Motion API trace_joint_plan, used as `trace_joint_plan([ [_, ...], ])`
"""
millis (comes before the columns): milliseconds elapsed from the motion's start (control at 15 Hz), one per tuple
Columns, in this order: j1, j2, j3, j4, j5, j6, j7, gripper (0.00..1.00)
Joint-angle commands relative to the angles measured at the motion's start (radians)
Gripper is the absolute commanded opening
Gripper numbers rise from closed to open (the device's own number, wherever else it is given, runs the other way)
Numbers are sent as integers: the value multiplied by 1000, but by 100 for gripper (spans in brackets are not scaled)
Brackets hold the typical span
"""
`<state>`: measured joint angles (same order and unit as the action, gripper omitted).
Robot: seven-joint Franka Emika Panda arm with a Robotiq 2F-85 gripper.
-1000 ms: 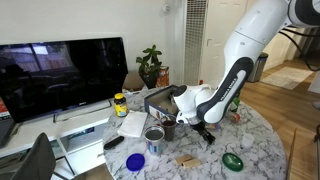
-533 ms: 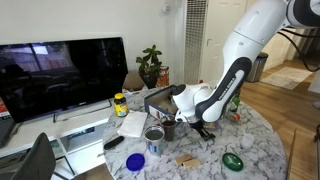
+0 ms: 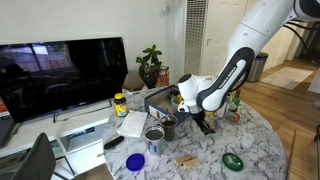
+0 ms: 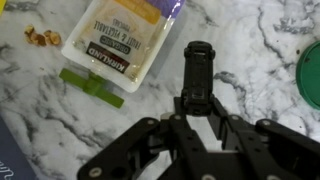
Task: Turn the toy car over
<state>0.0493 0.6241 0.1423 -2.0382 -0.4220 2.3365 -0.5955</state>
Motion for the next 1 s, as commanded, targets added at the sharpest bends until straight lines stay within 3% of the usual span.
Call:
trace_joint_plan([
  [0,-100,-84,65,-110,118,123,-134,7],
  [267,-208,-115,156,-194,292,290,-356,7],
  [533,-357,-115,300,-272,495,427,-624,7],
  [933,-605,-82,524,-323,756,478,-968,7],
])
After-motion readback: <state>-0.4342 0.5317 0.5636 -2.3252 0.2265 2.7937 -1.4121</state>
